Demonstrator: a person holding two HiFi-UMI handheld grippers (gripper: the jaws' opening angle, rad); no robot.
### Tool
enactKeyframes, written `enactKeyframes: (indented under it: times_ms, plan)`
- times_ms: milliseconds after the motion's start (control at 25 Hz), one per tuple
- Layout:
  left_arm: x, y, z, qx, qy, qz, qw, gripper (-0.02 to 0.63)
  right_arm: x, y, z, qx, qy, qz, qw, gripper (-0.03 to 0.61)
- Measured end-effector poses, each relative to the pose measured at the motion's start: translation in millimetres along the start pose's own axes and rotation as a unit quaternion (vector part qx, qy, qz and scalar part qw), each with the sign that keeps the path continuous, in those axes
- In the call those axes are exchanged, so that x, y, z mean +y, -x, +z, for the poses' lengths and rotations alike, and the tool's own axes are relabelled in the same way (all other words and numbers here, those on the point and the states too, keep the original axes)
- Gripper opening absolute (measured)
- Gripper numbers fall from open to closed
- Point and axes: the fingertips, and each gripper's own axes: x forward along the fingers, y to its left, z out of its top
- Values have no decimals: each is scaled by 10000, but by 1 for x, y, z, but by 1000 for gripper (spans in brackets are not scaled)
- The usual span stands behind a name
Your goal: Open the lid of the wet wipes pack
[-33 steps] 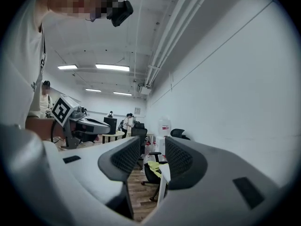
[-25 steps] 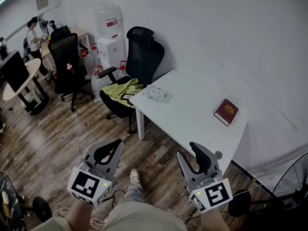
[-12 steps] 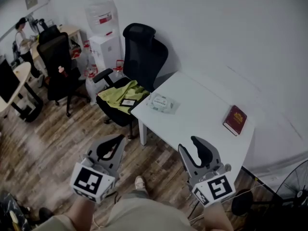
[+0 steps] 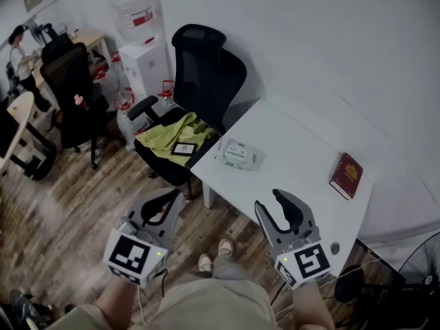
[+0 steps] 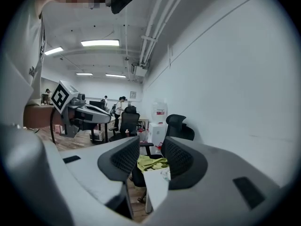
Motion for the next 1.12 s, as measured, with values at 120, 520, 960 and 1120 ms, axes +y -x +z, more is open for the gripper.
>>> enactKeyframes:
  times_ms: [120,520,960,1120]
  plan:
    - [18,-21,-9,74,96,-22,9999,21,-11,-25,-10,140,88,-59,9998,173]
    - [68,-118,-41,474,165,-140,9986,21,-76,-119,-77,920,0,-264,9954,173]
    - [96,-247,-102,1363,-160,-287,9901,21,-129,-233,-175,2043,369,417,9773,173]
    - [96,-283,-132,1702,-23,-354,9848,21,-137,-260,-212,2386,795,842,9642,173]
